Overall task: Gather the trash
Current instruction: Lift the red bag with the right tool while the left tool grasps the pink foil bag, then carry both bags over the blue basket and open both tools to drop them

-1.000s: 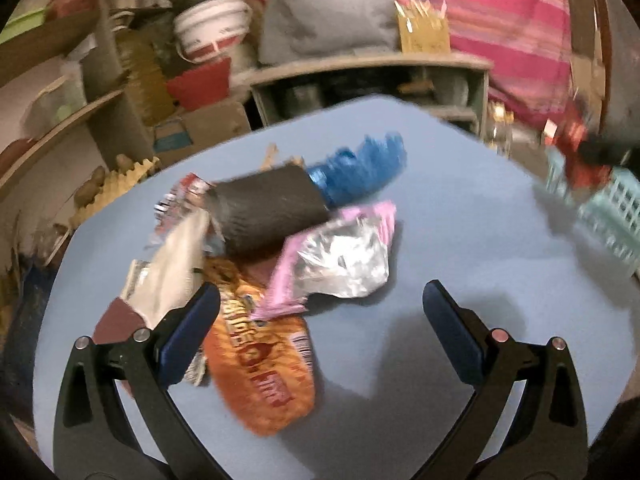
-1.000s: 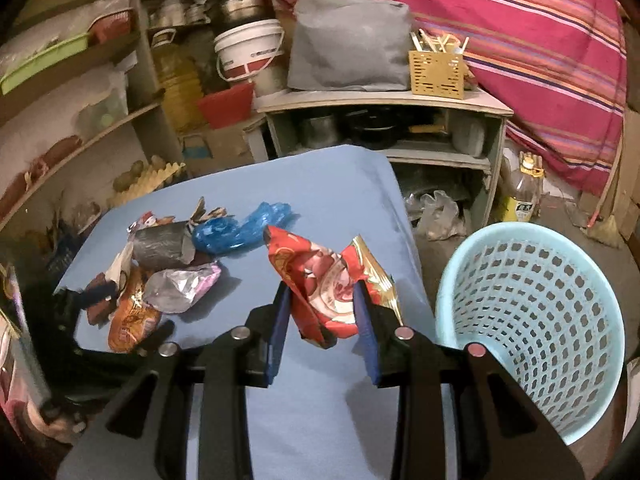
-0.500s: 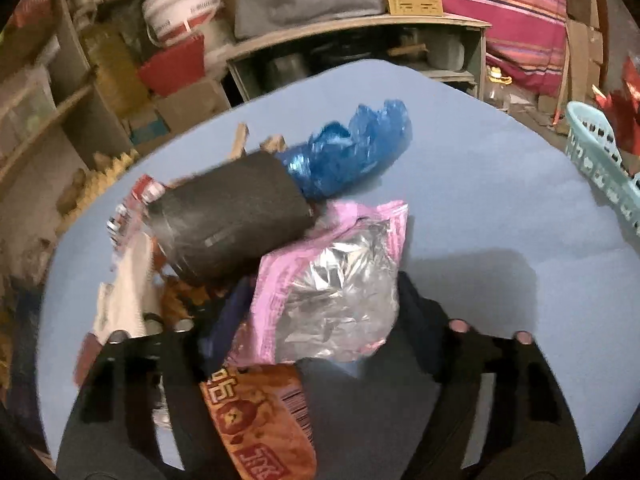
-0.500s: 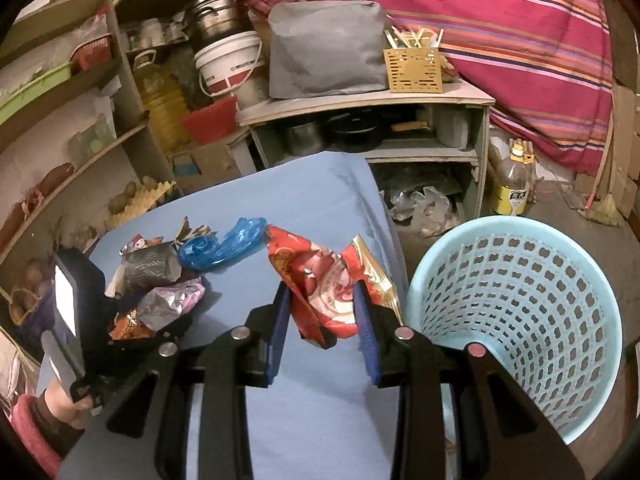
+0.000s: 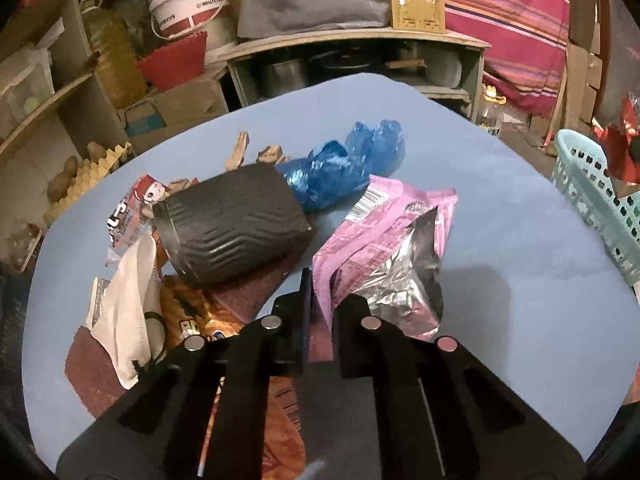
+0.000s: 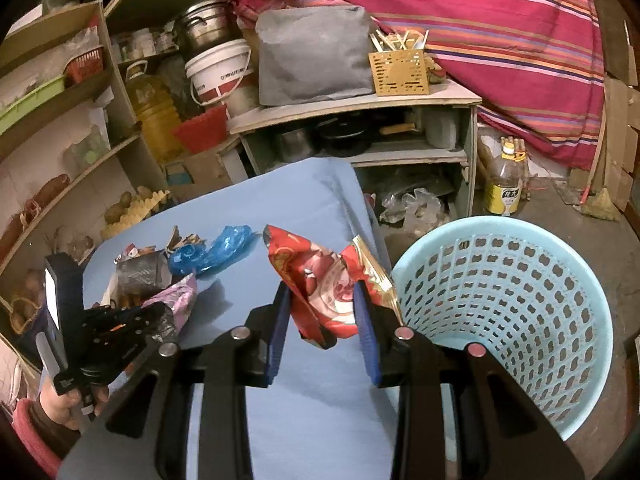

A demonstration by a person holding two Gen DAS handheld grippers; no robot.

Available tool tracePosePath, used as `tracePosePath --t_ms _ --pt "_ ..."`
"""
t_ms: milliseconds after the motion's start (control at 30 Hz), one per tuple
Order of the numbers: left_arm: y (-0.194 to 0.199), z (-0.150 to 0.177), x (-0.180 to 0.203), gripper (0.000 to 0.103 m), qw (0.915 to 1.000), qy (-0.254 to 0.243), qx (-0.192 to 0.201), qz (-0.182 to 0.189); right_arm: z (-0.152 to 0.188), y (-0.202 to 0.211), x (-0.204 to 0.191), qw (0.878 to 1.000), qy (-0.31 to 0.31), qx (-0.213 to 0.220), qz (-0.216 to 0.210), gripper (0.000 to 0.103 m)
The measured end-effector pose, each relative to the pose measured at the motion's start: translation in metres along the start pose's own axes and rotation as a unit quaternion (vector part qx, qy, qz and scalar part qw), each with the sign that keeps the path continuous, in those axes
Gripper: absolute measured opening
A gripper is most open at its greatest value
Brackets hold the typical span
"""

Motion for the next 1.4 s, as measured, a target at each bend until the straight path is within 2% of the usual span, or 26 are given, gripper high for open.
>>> tracePosePath --t_ms 167,267,433,600,700,767,867,967,1100,1133,1233,1267,1400 --pt "0.027 -0.013 0.008 0.006 0.9996 0.005 0.026 -0.012 -0.007 0.011 0.014 1.000 -0.006 0.013 0.005 0.033" --pt "0.049 -0.034 0.024 0.006 0.9984 0.007 0.054 -0.012 -0.018 0.020 0.034 0.999 -0.022 0.029 0.014 0.033" --pt "0.070 -0.077 0.075 0.006 0.9952 -0.011 0.097 0.010 -0.038 0.035 0.077 0.997 -0.041 0.048 0.050 0.033" --pt "0.070 -0.115 0.143 0.006 0.9905 -0.033 0.123 0.052 -0.049 0.036 0.125 0.994 -0.050 0.045 0.087 0.033" --pt "0.061 -0.131 0.178 0.006 0.9875 -0.030 0.127 0.089 -0.052 0.036 0.141 0.993 -0.045 0.045 0.095 0.033" --pt "0.055 -0.136 0.195 0.006 0.9865 -0.029 0.125 0.101 -0.053 0.035 0.149 0.993 -0.045 0.045 0.102 0.033" --pt "0.038 -0.146 0.219 0.006 0.9848 -0.025 0.112 0.130 -0.055 0.037 0.159 0.992 -0.058 0.048 0.102 0.033" --pt "0.025 -0.152 0.239 0.007 0.9853 -0.036 0.106 0.129 -0.057 0.038 0.166 0.991 -0.064 0.054 0.107 0.033" --pt "0.013 -0.156 0.244 0.008 0.9854 -0.039 0.095 0.136 -0.058 0.037 0.176 0.990 -0.082 0.053 0.105 0.033" --pt "0.011 -0.157 0.245 0.014 0.9854 -0.039 0.091 0.138 -0.057 0.036 0.178 0.990 -0.082 0.052 0.106 0.033" --pt "0.012 -0.156 0.241 0.048 0.9856 -0.034 0.093 0.137 -0.055 0.034 0.178 0.990 -0.080 0.049 0.108 0.033" --pt "0.015 -0.155 0.239 0.055 0.9854 -0.032 0.099 0.135 -0.055 0.034 0.178 0.990 -0.080 0.049 0.108 0.033" --pt "0.024 -0.151 0.231 0.064 0.9858 -0.035 0.102 0.129 -0.055 0.032 0.177 0.990 -0.082 0.047 0.109 0.033"
Point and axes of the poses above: each gripper's, at about its wrist camera, not at the fingertips, and y roughly against the way its jaws point, x to its right, z to its underside, the point moved 3 cm from there along -y, roughly the way its jaws point, and after that the axes turned 15 degrees about -y, right-handed, at the moved point
